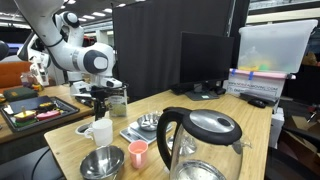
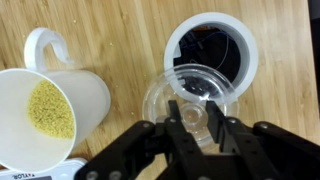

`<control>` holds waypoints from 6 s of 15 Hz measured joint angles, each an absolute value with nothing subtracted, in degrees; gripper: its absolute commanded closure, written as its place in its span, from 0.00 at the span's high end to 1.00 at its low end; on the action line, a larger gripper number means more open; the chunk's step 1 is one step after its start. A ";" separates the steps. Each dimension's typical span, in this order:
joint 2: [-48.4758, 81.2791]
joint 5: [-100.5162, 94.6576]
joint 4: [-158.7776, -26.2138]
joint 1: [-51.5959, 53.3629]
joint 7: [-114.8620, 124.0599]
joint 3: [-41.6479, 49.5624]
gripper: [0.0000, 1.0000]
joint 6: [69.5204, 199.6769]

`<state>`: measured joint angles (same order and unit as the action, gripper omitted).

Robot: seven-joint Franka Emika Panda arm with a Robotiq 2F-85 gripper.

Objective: Put the lid on the jar on the table

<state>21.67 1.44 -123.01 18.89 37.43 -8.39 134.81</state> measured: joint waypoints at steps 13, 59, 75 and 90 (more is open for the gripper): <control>4.43 0.51 -124.78 17.32 34.36 -9.83 0.08 126.91; 36.54 -1.60 -84.57 11.58 55.86 0.86 0.08 127.28; 38.10 -1.38 -82.92 12.79 56.35 1.13 0.57 122.89; 32.22 -1.39 -86.82 12.90 55.31 0.29 1.00 122.62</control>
<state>32.22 -1.39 -86.82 12.90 55.31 0.29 122.62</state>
